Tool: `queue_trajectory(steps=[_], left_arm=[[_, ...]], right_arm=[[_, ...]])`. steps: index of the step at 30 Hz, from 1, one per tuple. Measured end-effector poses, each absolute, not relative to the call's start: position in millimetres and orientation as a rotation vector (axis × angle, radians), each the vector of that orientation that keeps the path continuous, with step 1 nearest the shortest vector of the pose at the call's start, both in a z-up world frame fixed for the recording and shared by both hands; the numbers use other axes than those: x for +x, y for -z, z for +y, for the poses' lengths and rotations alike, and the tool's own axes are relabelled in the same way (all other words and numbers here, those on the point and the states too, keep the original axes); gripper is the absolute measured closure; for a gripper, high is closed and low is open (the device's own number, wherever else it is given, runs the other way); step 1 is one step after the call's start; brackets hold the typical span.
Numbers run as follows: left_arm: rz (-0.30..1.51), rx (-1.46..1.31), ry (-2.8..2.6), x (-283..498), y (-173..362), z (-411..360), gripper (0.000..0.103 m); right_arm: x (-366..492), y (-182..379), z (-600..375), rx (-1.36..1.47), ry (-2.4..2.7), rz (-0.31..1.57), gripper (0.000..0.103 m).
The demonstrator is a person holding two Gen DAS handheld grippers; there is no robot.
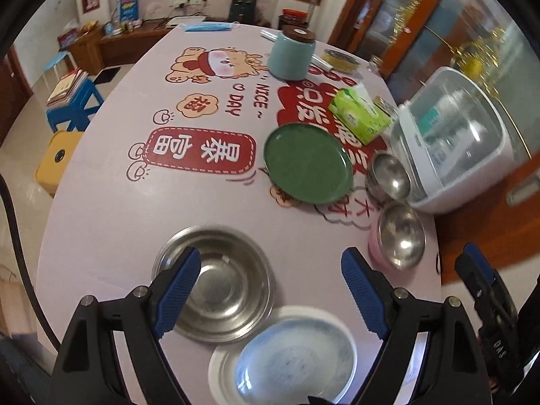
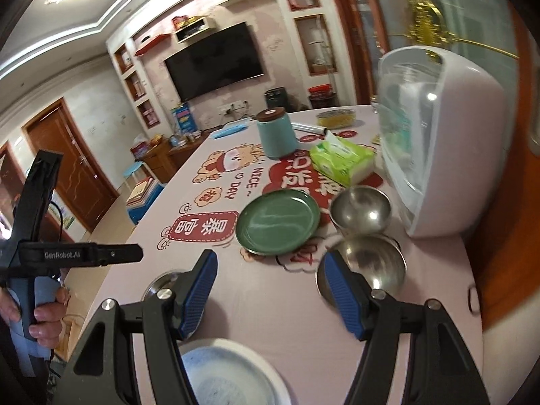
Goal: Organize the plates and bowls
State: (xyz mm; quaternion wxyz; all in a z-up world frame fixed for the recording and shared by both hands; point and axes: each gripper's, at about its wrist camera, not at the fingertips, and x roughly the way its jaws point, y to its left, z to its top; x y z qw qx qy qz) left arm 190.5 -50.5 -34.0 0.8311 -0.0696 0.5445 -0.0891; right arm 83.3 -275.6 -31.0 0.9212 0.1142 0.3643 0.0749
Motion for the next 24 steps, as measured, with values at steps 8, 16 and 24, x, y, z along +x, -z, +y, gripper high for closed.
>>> queue_trajectory(steps=[8, 16, 24], left_arm=[[1.163, -0.185, 0.137, 236, 35, -56, 0.019], [1.174, -0.189, 0.119, 278, 47, -58, 0.019], [1.209, -0.165, 0.146, 309, 80, -69, 0.019]], right_arm=[[139, 53, -275, 0.273, -0.233, 0.807, 0.037], [181, 85, -270, 0.291, -0.244, 0.879, 0.037], [205, 120, -263, 0.240, -0.213, 0.957, 0.037]])
